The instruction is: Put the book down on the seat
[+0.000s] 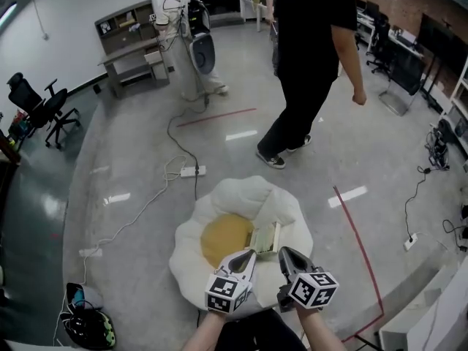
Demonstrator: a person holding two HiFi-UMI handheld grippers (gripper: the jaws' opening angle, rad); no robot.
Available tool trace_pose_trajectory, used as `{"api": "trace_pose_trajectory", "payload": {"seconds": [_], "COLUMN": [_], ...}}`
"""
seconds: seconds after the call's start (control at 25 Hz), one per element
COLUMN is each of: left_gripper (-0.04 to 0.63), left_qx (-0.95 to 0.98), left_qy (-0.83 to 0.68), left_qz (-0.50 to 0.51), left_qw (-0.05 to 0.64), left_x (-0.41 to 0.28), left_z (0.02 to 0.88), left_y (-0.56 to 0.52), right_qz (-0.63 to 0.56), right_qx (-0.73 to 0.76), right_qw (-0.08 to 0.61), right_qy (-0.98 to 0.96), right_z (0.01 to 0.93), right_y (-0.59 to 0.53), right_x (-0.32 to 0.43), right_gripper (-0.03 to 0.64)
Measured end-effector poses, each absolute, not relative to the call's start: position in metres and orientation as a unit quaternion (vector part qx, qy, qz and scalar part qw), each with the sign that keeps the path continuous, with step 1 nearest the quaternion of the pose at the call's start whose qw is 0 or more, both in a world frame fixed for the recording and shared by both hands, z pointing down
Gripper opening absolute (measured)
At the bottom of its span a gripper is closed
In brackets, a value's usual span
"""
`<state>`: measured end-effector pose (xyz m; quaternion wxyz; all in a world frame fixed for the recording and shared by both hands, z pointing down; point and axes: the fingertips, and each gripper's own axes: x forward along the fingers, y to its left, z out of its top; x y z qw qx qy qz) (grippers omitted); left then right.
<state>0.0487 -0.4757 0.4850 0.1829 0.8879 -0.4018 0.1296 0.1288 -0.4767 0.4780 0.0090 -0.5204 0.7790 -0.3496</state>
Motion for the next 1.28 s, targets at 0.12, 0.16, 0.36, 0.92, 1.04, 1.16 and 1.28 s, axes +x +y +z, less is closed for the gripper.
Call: {"api": "trace_pose_trajectory", "payload": {"seconds": [0.12, 0.16, 0.36, 0.92, 1.04, 1.16, 1.28], "left_gripper": [0.011, 0.011, 0.011, 0.011, 0.011, 0.011, 0.011], "left_qx": [0.889, 0.889, 0.891, 0.886, 0.882, 0.88, 0.879], "left_qy": [-0.403, -0.403, -0.405, -0.419, -0.424, -0.426, -0.427], "left_qz": [0.121, 0.118, 0.102, 0.087, 0.086, 0.087, 0.089], "left_qw": [0.183, 0.183, 0.179, 0.18, 0.188, 0.19, 0.192], "left_x": [0.049, 0.049, 0.049, 0.029, 0.024, 0.019, 0.016], "left_z": [0.464, 0.458, 0.44, 0.435, 0.437, 0.44, 0.444], "left_y": [-0.465, -0.461, -0.444, -0.422, -0.419, -0.417, -0.415], "right_qz": [-0.343, -0.337, -0.315, -0.305, -0.308, -0.312, -0.314], "right_qx": [-0.516, -0.516, -0.522, -0.512, -0.509, -0.506, -0.506], "right_qw": [0.016, 0.017, 0.031, 0.026, 0.022, 0.021, 0.019], "right_qy": [0.785, 0.787, 0.792, 0.802, 0.804, 0.804, 0.803], "right_z": [0.456, 0.449, 0.422, 0.423, 0.423, 0.426, 0.43], "right_y": [-0.465, -0.461, -0.443, -0.42, -0.417, -0.414, -0.412], "right_x": [0.126, 0.126, 0.124, 0.099, 0.094, 0.089, 0.086], "right_gripper": [0.012, 0.012, 0.012, 0.011, 0.012, 0.012, 0.012]}}
